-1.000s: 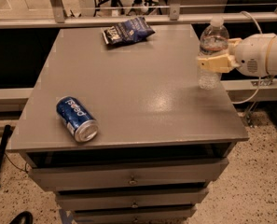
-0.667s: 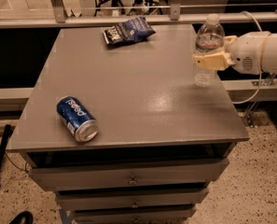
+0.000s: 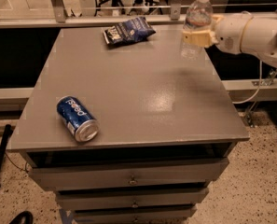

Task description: Move water bottle near blue chip bag

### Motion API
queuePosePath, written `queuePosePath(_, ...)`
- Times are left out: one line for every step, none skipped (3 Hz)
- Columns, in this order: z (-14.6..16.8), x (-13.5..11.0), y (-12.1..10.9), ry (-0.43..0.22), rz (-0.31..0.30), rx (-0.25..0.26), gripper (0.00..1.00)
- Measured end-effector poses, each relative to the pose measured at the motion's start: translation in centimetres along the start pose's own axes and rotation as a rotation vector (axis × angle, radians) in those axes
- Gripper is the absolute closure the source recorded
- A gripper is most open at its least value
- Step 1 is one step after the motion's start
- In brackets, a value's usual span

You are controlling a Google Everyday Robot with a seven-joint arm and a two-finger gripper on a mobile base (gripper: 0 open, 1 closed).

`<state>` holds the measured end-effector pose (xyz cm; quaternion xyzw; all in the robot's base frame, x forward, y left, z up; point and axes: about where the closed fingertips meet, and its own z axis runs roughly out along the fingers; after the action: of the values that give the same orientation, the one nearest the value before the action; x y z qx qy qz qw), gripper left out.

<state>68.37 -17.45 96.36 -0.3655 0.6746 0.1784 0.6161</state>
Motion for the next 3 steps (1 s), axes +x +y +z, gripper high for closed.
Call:
queuePosePath(3.2,-2.2,-2.8,-0.083,-0.022,0.012,1.0)
queuePosePath(6.8,-3.3,-4.3,-0.116,-0.032,0.005,1.0)
queuePosePath(10.1,-3.1,-5.0,-0.114,-0.029,-0.013,1.0)
